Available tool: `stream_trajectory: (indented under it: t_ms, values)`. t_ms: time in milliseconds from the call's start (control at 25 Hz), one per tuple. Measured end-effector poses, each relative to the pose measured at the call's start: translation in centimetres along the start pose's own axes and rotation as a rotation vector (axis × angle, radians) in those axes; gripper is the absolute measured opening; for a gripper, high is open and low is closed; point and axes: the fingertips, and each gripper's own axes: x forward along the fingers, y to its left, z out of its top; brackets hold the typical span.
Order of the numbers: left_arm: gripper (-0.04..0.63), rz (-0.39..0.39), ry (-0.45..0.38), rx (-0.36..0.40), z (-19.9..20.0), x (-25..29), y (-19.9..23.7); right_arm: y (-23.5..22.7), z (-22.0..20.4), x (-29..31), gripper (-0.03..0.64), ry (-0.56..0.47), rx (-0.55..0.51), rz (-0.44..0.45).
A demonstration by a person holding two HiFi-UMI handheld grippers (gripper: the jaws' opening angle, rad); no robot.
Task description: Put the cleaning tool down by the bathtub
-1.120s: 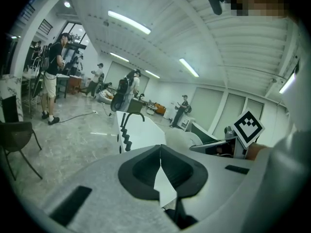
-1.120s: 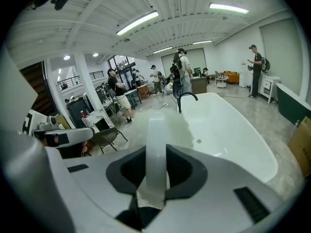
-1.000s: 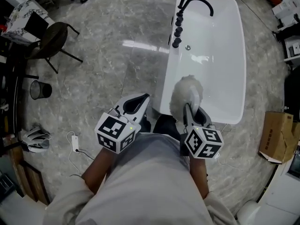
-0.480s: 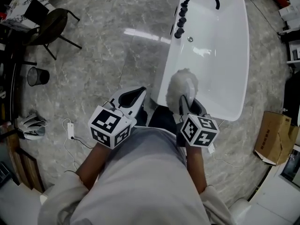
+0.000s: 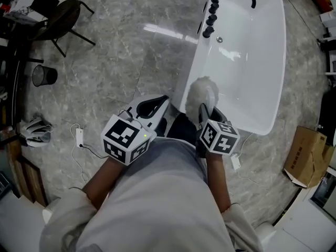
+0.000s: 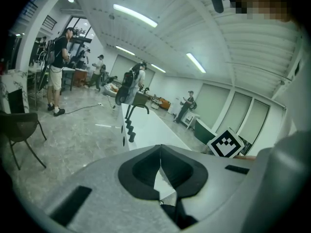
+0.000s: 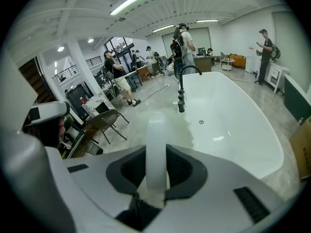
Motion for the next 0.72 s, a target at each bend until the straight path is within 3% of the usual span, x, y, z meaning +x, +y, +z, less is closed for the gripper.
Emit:
stream_trajectory:
  t_ms: [720]
  values:
    - [0.008,0.058,-0.003,-0.017,0.5,-0.7,2.1,-2.2,-2.6,5.0,0.072,0.084,0.038,-0.025]
